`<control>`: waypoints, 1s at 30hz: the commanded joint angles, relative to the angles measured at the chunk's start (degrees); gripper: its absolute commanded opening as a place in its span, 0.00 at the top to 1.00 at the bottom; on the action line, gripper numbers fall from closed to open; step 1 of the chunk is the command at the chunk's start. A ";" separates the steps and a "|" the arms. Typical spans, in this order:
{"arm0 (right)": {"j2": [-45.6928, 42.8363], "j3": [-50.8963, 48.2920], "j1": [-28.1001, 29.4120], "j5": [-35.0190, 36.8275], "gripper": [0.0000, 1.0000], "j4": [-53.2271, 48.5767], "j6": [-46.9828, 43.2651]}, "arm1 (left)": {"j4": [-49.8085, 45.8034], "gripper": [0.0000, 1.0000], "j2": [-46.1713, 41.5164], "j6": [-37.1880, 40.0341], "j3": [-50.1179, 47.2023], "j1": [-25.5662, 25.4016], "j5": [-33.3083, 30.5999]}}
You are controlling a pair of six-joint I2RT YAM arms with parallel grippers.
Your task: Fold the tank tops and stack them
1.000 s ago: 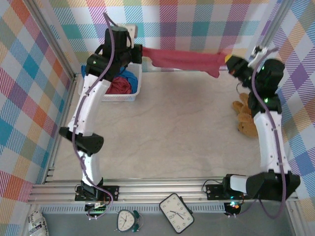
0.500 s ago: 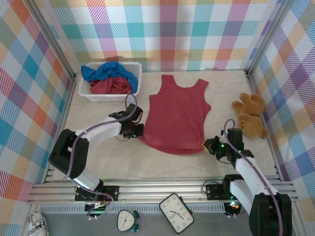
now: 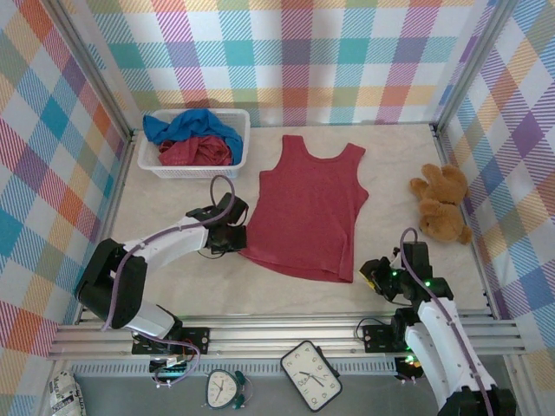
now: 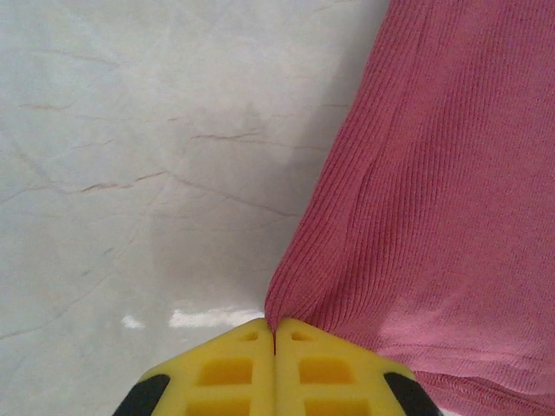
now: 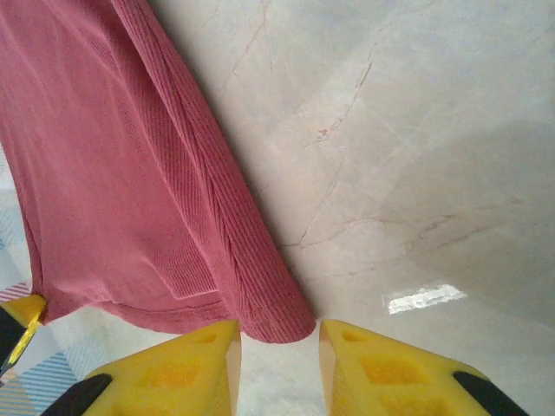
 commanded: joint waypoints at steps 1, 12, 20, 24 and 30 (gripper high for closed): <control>0.38 4.34 0.68 1.41 0.69 -0.55 -2.61 | -7.46 0.88 -2.06 -0.02 1.80 -0.31 -5.11; 32.50 13.64 16.87 -0.74 0.57 25.29 -7.84 | -1.51 0.61 0.17 -4.35 7.78 -6.29 3.24; 39.81 13.02 17.32 2.33 0.56 18.03 -9.01 | 4.29 0.74 8.79 -4.60 4.23 -7.41 5.11; 37.90 12.30 17.31 6.61 0.57 13.27 -8.43 | 2.04 0.78 10.16 -3.23 2.79 -6.95 2.28; 39.79 9.49 17.23 7.29 0.57 14.01 -6.15 | -1.76 0.80 11.36 -0.50 0.93 -4.56 -1.19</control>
